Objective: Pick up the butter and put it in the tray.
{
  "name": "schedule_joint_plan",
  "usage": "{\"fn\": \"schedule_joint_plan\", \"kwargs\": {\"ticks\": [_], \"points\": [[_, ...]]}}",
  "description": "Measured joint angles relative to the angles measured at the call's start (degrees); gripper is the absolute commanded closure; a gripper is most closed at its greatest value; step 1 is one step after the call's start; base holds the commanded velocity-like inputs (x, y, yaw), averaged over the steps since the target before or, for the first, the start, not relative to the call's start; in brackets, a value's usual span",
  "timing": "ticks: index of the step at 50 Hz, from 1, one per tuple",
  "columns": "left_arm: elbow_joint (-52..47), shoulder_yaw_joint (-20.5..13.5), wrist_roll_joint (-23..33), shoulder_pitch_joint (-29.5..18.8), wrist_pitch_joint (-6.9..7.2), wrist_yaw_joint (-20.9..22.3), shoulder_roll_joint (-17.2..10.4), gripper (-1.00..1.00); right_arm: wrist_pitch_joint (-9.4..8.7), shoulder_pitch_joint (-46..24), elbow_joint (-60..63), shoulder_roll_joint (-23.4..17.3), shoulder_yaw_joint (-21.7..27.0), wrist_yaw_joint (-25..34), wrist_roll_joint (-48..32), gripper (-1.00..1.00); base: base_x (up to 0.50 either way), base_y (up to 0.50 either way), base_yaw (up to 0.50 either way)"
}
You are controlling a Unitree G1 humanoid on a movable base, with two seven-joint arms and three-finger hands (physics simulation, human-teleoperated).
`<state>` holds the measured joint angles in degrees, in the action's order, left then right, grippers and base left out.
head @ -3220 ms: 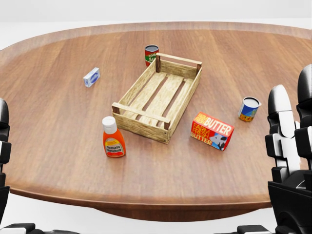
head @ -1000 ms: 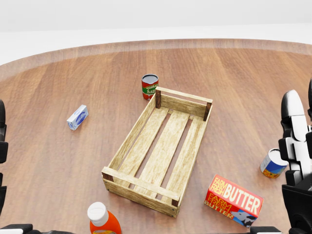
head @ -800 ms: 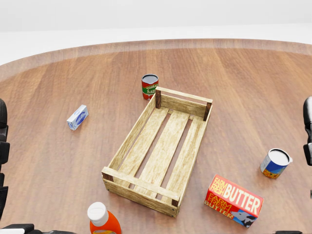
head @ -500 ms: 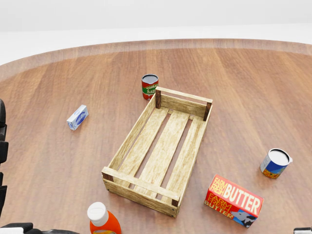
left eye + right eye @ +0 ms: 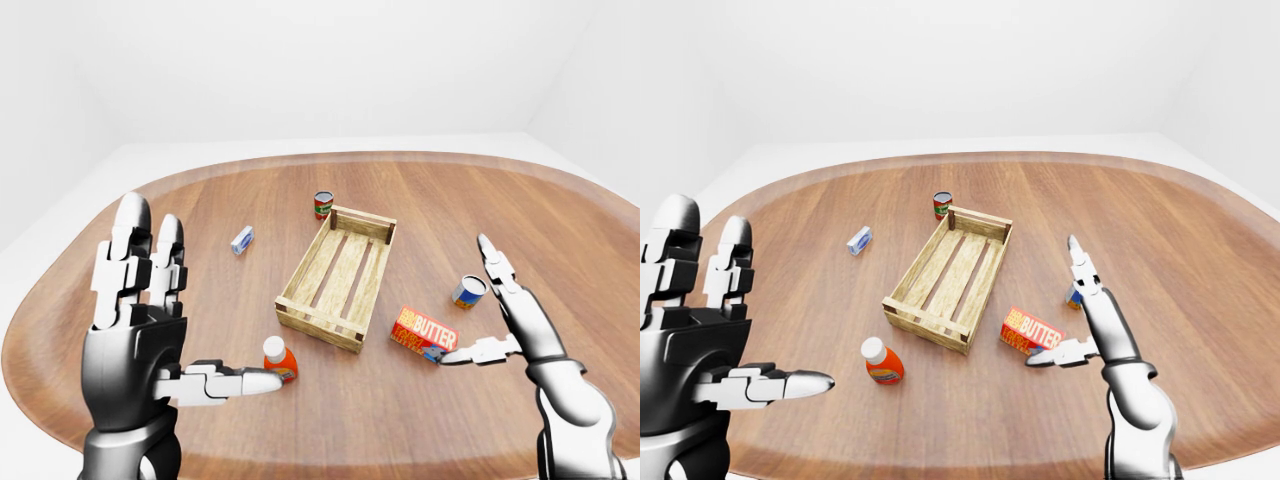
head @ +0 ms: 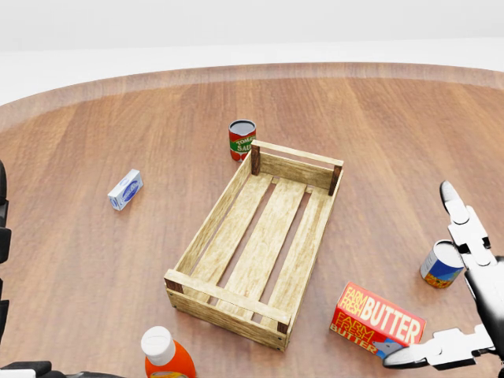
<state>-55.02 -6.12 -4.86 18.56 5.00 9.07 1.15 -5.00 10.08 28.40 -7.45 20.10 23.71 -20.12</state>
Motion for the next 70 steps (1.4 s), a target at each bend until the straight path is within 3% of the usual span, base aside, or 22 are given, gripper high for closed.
{"fn": "schedule_joint_plan", "kwargs": {"ticks": [44, 70], "points": [[-0.24, -0.15, -0.19, -0.04, 0.0, 0.04, 0.03, -1.0, 0.0, -11.78, -39.14, -9.98, -5.18, -6.93, 3.83, -1.0, 0.0, 0.0, 0.0], [-0.23, -0.4, -0.31, -0.1, 0.0, 0.07, 0.07, -1.0, 0.77, -14.36, -49.06, -11.03, -8.57, -10.14, 1.46, -1.0, 0.0, 0.0, 0.0]]}}
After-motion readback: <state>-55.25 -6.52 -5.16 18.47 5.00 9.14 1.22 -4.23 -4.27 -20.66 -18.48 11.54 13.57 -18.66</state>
